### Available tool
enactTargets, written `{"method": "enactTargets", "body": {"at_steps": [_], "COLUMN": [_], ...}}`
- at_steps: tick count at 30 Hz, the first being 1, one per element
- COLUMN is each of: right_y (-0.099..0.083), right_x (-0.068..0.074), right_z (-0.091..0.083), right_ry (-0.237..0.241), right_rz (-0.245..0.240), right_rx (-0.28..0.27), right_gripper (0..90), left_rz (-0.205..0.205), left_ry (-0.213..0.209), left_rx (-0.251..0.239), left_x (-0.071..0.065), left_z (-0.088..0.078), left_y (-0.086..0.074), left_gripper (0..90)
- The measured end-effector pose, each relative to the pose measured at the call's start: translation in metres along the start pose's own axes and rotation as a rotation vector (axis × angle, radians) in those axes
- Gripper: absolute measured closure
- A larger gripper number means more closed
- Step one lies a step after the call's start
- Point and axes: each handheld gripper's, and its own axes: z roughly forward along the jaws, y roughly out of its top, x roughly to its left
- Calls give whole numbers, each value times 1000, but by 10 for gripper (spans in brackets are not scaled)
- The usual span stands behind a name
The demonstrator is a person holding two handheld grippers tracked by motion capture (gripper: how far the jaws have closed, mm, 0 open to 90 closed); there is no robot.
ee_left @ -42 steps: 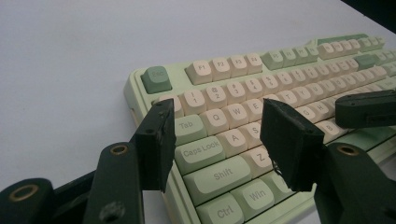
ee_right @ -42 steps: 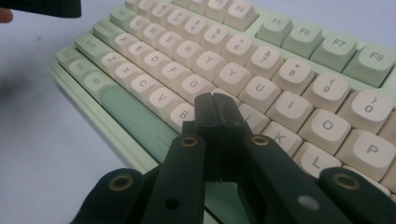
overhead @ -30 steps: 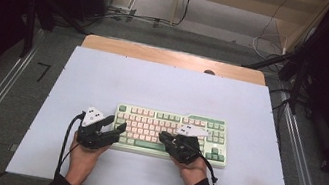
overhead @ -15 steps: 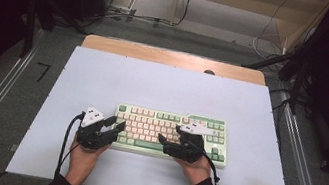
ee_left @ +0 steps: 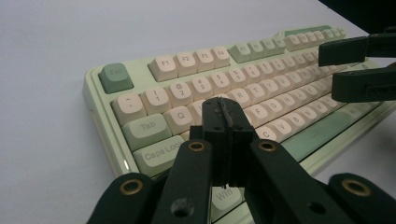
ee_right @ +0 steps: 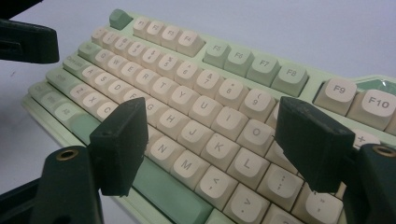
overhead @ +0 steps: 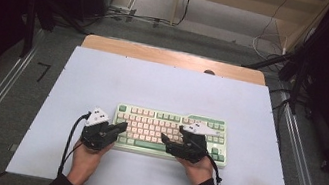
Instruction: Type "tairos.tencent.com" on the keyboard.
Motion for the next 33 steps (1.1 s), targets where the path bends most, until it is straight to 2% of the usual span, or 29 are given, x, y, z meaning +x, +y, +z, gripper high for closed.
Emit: {"method": "enactTargets", "body": {"at_steps": [13, 18, 24, 33], "right_y": [-4, -6, -10, -12], "right_x": [-7, -10, -13, -16], "right_z": [-8, -11, -15, -19], "right_ry": [-25, -37, -53, -68], "right_rz": [15, 25, 37, 45], "right_rx": [-7, -8, -6, -8], "right_gripper": [242, 242, 242, 242], "left_rz": [30, 66, 82, 96], "left_ry": [-43, -63, -99, -106], "left_rx": [40, 63, 99, 127], "left_x": [-10, -18, -24, -28], "left_z": [16, 24, 34, 41], "left_y": [3, 4, 4, 5], "left_gripper": [900, 900, 900, 900]}}
